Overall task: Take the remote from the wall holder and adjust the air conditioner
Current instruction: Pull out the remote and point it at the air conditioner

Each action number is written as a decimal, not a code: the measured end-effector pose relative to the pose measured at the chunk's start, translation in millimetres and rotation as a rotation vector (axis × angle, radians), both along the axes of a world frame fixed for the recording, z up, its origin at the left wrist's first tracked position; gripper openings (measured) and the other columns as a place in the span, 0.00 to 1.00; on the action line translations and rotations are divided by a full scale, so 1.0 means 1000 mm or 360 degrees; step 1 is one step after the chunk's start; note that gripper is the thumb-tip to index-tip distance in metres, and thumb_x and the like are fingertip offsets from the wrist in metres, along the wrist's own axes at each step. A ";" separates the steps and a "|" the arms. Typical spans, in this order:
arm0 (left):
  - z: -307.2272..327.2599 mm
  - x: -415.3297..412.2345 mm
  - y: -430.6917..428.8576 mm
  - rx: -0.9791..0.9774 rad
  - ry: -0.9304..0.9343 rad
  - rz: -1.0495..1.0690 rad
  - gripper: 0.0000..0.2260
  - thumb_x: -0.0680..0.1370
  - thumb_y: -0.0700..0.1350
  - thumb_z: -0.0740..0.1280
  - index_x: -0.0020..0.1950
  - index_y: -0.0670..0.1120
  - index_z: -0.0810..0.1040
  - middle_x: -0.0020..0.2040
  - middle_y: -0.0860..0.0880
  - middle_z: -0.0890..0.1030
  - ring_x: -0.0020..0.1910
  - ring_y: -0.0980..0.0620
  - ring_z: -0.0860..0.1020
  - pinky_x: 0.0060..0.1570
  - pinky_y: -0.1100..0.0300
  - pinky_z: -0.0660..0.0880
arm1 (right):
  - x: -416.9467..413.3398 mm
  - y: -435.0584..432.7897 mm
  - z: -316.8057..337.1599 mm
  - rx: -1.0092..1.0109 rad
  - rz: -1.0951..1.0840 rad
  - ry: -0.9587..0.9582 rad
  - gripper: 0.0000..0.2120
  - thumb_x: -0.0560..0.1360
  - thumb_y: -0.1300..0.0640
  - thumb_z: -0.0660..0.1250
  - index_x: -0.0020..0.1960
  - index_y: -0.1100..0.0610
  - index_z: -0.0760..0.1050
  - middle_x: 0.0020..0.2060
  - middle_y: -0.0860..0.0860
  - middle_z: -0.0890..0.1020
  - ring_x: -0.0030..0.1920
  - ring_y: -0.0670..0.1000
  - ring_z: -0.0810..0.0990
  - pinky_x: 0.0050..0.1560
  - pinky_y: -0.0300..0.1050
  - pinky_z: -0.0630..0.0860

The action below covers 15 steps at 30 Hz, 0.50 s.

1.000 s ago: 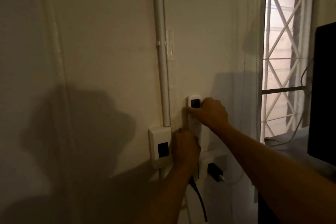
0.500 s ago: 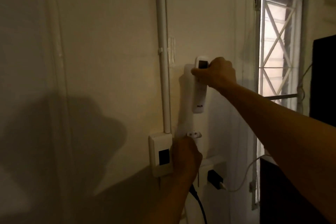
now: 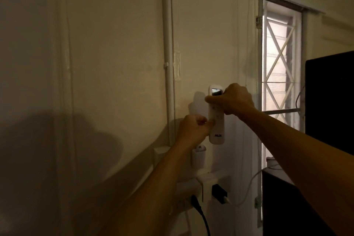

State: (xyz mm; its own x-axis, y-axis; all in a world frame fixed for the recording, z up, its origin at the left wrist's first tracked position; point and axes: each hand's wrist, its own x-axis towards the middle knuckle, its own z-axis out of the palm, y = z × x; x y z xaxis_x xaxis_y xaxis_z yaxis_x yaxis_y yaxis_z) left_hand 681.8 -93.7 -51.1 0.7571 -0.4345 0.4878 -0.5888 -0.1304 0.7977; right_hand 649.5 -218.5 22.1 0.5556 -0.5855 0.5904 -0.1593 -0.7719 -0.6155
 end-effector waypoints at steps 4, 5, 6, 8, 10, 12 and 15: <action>0.003 -0.005 -0.001 -0.0078 0.0060 -0.0045 0.11 0.76 0.44 0.68 0.54 0.39 0.80 0.54 0.40 0.84 0.51 0.42 0.83 0.48 0.50 0.82 | -0.004 0.003 0.000 0.0096 0.0093 -0.0036 0.26 0.61 0.38 0.76 0.45 0.59 0.78 0.38 0.55 0.83 0.35 0.54 0.84 0.39 0.49 0.83; 0.004 -0.005 -0.001 -0.0095 0.0069 -0.0045 0.11 0.76 0.44 0.68 0.53 0.38 0.81 0.54 0.40 0.84 0.51 0.42 0.84 0.47 0.51 0.82 | -0.006 0.002 0.000 0.0153 0.0159 -0.0043 0.27 0.61 0.38 0.76 0.45 0.60 0.79 0.38 0.55 0.83 0.35 0.54 0.84 0.38 0.50 0.84; 0.004 -0.004 0.001 -0.0111 0.0087 -0.0047 0.10 0.76 0.43 0.68 0.53 0.38 0.81 0.54 0.39 0.84 0.50 0.43 0.84 0.46 0.52 0.83 | -0.010 0.002 -0.001 0.0247 0.0264 -0.0056 0.27 0.63 0.39 0.75 0.46 0.62 0.79 0.39 0.56 0.83 0.35 0.54 0.84 0.37 0.49 0.83; 0.007 -0.001 0.006 -0.0166 0.0162 -0.0060 0.12 0.76 0.42 0.69 0.56 0.38 0.80 0.54 0.40 0.84 0.50 0.44 0.84 0.45 0.53 0.83 | -0.022 0.000 -0.002 0.0504 0.0535 -0.0031 0.26 0.68 0.41 0.72 0.50 0.64 0.78 0.41 0.57 0.84 0.39 0.54 0.85 0.37 0.47 0.82; 0.010 0.003 0.010 -0.0204 0.0271 -0.0100 0.14 0.76 0.42 0.69 0.60 0.38 0.78 0.56 0.40 0.83 0.51 0.44 0.84 0.45 0.54 0.83 | -0.034 -0.007 -0.007 0.0671 0.0777 0.0107 0.22 0.73 0.45 0.69 0.54 0.64 0.77 0.46 0.59 0.84 0.44 0.56 0.85 0.42 0.48 0.82; 0.012 0.006 0.014 -0.0216 0.0364 -0.0155 0.16 0.75 0.42 0.70 0.62 0.38 0.77 0.58 0.40 0.82 0.53 0.44 0.83 0.45 0.53 0.83 | -0.041 -0.012 -0.014 0.0702 0.0963 0.0282 0.18 0.74 0.51 0.69 0.57 0.62 0.77 0.50 0.59 0.84 0.49 0.57 0.84 0.48 0.51 0.82; 0.017 0.006 0.013 -0.0224 0.0420 -0.0230 0.17 0.74 0.42 0.70 0.62 0.39 0.76 0.60 0.40 0.81 0.55 0.44 0.82 0.49 0.49 0.82 | -0.043 -0.015 -0.024 0.0636 0.1056 0.0332 0.12 0.73 0.59 0.70 0.55 0.61 0.77 0.50 0.57 0.83 0.50 0.55 0.84 0.47 0.49 0.82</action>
